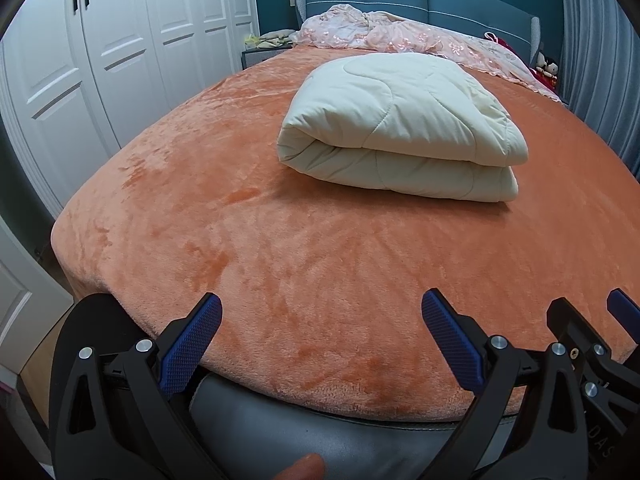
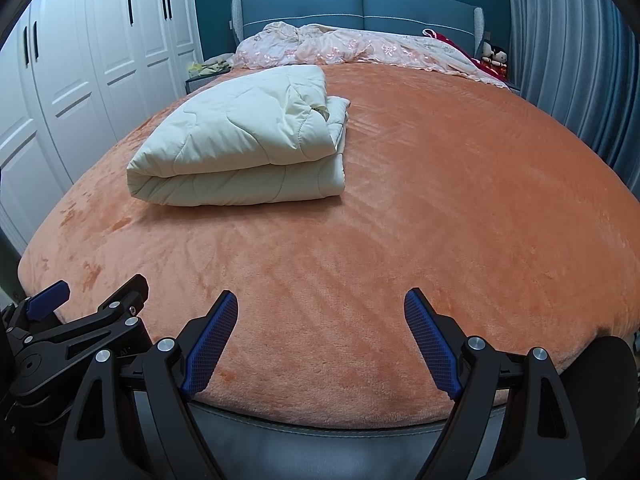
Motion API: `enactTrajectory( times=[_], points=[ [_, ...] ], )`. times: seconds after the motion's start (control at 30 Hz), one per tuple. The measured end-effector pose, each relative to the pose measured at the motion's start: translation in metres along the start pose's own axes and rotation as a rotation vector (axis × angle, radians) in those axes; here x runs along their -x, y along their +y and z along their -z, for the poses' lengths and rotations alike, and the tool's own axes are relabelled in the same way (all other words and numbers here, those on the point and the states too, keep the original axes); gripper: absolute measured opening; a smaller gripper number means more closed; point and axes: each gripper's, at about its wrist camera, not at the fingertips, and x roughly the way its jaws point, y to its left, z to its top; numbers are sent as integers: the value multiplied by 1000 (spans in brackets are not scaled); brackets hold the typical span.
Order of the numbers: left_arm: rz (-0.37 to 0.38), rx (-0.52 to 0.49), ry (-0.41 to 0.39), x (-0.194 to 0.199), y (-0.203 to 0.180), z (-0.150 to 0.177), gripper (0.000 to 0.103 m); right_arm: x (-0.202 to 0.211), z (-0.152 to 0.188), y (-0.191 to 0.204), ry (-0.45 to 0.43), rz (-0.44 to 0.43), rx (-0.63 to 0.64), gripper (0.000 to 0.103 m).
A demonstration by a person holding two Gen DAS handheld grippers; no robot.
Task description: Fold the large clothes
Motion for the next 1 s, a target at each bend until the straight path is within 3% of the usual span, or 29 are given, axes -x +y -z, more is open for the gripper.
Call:
enactTrajectory(
  times=[1.0],
  points=[
    [-4, 15, -21, 2, 1, 1, 97, -2, -1, 5, 0, -5, -10, 83]
  ],
)
